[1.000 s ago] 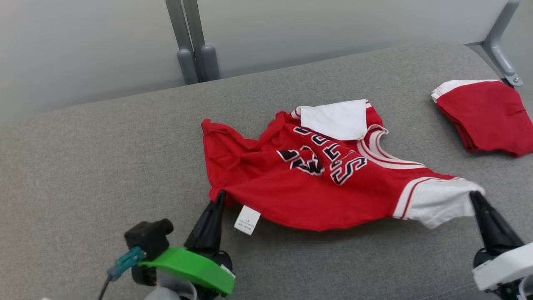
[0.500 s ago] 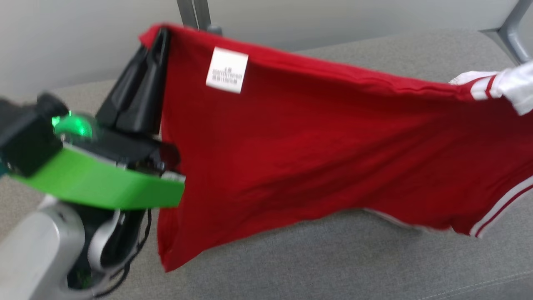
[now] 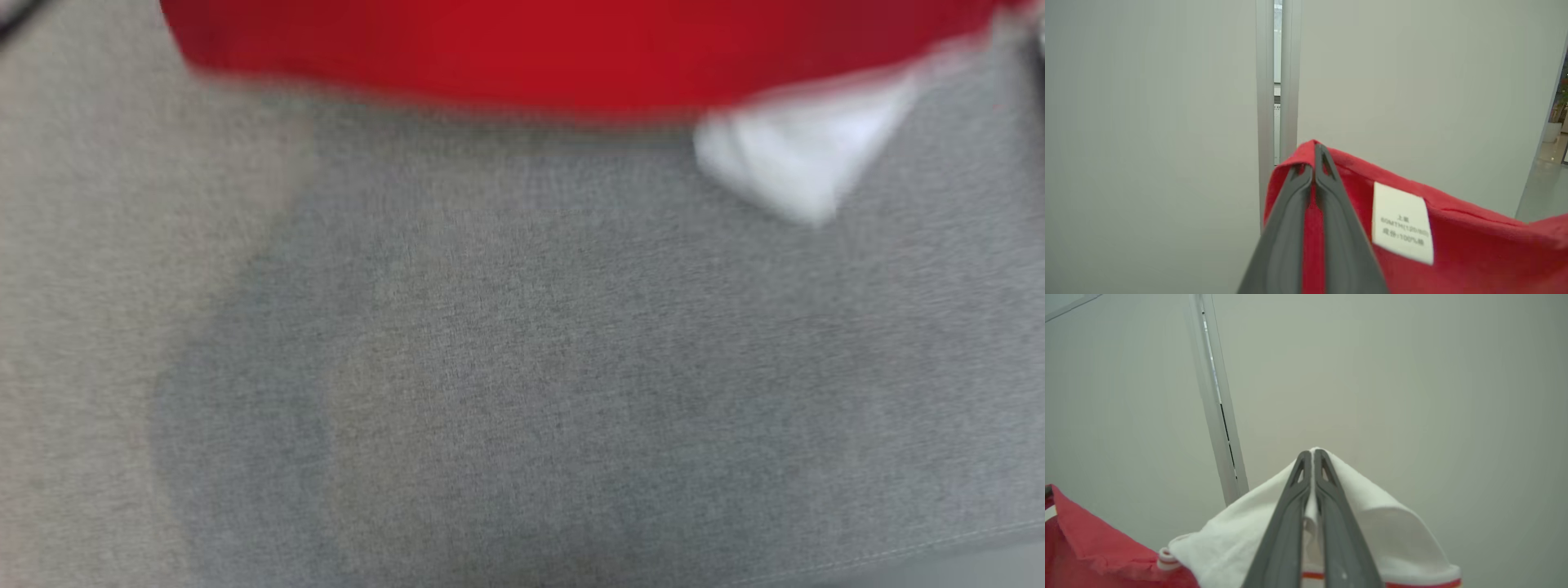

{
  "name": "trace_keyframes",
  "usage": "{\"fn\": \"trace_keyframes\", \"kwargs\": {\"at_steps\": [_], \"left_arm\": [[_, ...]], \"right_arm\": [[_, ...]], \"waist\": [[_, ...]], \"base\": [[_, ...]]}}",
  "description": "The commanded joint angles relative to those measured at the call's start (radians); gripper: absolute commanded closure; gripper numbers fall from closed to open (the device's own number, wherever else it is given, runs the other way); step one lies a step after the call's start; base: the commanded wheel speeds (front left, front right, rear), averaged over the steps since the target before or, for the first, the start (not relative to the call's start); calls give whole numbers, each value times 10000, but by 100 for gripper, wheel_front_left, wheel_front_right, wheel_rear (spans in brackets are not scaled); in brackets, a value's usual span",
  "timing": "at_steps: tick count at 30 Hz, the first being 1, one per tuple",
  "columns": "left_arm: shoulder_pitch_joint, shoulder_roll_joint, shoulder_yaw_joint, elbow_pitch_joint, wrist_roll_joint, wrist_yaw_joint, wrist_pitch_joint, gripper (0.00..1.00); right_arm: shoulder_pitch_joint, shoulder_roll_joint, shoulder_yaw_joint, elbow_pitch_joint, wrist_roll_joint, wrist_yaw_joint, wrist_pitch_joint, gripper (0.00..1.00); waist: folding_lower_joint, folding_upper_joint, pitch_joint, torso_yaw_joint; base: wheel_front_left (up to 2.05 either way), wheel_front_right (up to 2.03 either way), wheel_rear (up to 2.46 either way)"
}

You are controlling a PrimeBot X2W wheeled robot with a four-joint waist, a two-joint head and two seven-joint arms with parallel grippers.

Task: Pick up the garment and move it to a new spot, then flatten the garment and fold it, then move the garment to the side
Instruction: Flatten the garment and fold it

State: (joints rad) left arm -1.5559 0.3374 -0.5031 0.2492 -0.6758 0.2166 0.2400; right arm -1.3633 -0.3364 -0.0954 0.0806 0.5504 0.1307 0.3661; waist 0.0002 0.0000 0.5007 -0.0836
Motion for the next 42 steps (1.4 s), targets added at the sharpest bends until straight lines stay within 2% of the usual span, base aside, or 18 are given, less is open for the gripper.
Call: {"fn": "trace_keyframes", "kwargs": {"at_steps": [1, 5, 7, 9, 13, 18, 22, 26, 28, 30, 34, 36, 40, 42], "left_arm": [[-651, -155, 141, 606, 170, -138, -486, 100], [-2193, -386, 330, 2563, 572, -540, -1919, 100], [-2645, -351, 176, 3373, 885, -850, -2499, 100], [-2648, -494, 80, 4000, 934, -1125, -3054, 100], [-1532, -736, -199, 4995, 748, -1833, -3985, 100], [428, -904, -414, 5231, 432, -2510, -4648, 100], [3133, -418, -437, 4362, 260, -2700, -4965, 100], [6690, 272, -500, 2620, 179, -2325, -4996, 100], [8498, 699, -447, 1544, 213, -1797, -4984, 100], [10456, 854, -225, 165, -155, -1215, -4998, 100], [13032, 1210, 2, -2146, -393, -165, -5026, 100], [14160, 1184, -22, -2978, -490, 333, -5027, 100], [15978, 1042, -278, -3986, -642, 934, -5029, 100], [16606, 991, -493, -4161, -615, 1088, -5030, 100]], "right_arm": [[-825, 450, -97, 715, -432, 0, -565, 100], [-2768, 1397, -290, 2579, -1169, 0, -2166, 100], [-3080, 1684, -121, 3257, -1243, 0, -2599, 100], [-2971, 1709, 275, 3642, -1148, 0, -2885, 100], [-1535, 1333, 1197, 3974, -692, 0, -3505, 100], [999, 575, 1931, 3164, 482, 2, -4183, 100], [3858, 44, 2454, 2110, 1335, 0, -4690, 100], [6919, -572, 2495, 913, 1821, 2, -4778, 100], [8467, -706, 2256, 376, 1904, 0, -4811, 100], [10099, -731, 1876, -192, 1950, -1, -4707, 100], [12520, -323, 1025, -1349, 1893, -7, -4371, 100], [13490, -38, 723, -1865, 1757, -7, -4121, 100], [15105, 609, 30, -2692, 1511, -6, -3691, 100], [15880, 903, -281, -3016, 1387, -6, -3455, 100]], "waist": [[-2, 0, 2350, -41], [-2, 0, 2831, -294], [-2, 0, 3042, -415], [-2, 0, 3214, -419], [-2, 0, 3209, -289], [-2, 0, 2855, -55], [-2, 0, 1778, -145], [-2, 0, 333, -165], [-2, 0, -456, -185], [-2, 0, -1273, -177], [-2, 0, -2232, -132], [-2, 0, -2605, -161], [-2, 0, -3198, -105], [-2, 0, -3466, -41]], "base": [[0, 0, 0], [0, 0, 0], [0, 0, 0], [0, 0, 0], [0, 0, 0], [0, 0, 0], [0, 0, 0], [0, 0, 0], [0, 0, 0], [0, 0, 0], [0, 0, 0], [0, 0, 0], [0, 0, 0], [0, 0, 0]]}}
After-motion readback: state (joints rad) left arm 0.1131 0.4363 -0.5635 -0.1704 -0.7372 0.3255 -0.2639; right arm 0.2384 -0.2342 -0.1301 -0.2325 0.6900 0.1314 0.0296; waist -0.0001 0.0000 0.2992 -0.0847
